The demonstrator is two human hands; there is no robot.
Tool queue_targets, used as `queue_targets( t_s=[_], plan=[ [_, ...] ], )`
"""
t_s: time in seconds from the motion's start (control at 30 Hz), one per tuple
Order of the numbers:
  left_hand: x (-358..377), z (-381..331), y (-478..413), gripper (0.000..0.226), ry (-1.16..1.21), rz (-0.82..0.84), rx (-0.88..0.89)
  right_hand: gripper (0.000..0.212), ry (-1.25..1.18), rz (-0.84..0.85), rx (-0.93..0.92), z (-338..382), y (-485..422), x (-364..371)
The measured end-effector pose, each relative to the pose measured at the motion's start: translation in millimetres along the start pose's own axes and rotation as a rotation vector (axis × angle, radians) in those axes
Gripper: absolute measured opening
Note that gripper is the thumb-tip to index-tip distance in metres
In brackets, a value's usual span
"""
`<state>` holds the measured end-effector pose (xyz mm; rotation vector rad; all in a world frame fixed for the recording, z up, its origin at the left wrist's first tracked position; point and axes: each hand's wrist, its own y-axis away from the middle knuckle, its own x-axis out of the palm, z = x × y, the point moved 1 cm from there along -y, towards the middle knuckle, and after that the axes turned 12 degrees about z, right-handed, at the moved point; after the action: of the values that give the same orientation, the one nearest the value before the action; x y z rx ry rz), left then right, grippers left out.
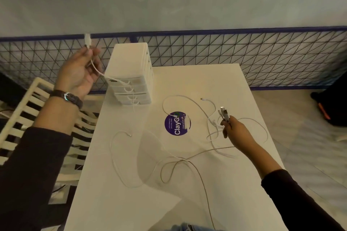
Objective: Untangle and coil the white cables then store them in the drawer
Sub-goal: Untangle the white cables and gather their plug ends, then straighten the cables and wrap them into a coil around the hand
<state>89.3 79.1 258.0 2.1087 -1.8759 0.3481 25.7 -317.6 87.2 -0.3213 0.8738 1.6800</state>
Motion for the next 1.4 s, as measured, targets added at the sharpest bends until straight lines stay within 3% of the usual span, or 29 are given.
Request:
queue_targets(
  t_s=[0.17, 0.47, 0.93, 1.07, 1.2, 1.27, 1.4],
  plan=[
    [21.7, 42.4, 17.4, 0.017, -0.157, 0.073, -0.169, 0.020, -0.259, -0.008, -0.115, 26.2, 11.7, -3.3],
    [124.8, 135.0, 85.4, 0.013, 0.092, 0.144, -0.451, 0.020, -0.588, 0.042, -0.327, 96.0, 34.8, 12.2],
    [152.4, 156.6, 109.1, 0.013, 0.019, -0.052, -0.269, 0.021, -0.672, 0.033, -0.345, 108.4, 42.3, 35.6],
    [141.9, 153.9, 102.9, 0.011, 0.004, 0.005, -0.348, 0.020, -0.691, 0.120, -0.383, 108.8, 44.5, 30.7],
    [138.4, 149.4, 101.9, 0.021, 0.086, 0.220, -0.362, 0.020, -0.715, 0.231, -0.397, 108.7, 44.8, 24.3],
    [139.4, 146.5, 104.1, 0.022, -0.002, 0.300, -0.324, 0.025, -0.690, 0.261, -0.414, 106.3, 44.3, 22.4],
    [140.7, 146.0, 104.7, 0.026, -0.251, 0.308, -0.310, 0.035, -0.628, 0.344, -0.426, 103.8, 43.5, 20.0]
  ],
)
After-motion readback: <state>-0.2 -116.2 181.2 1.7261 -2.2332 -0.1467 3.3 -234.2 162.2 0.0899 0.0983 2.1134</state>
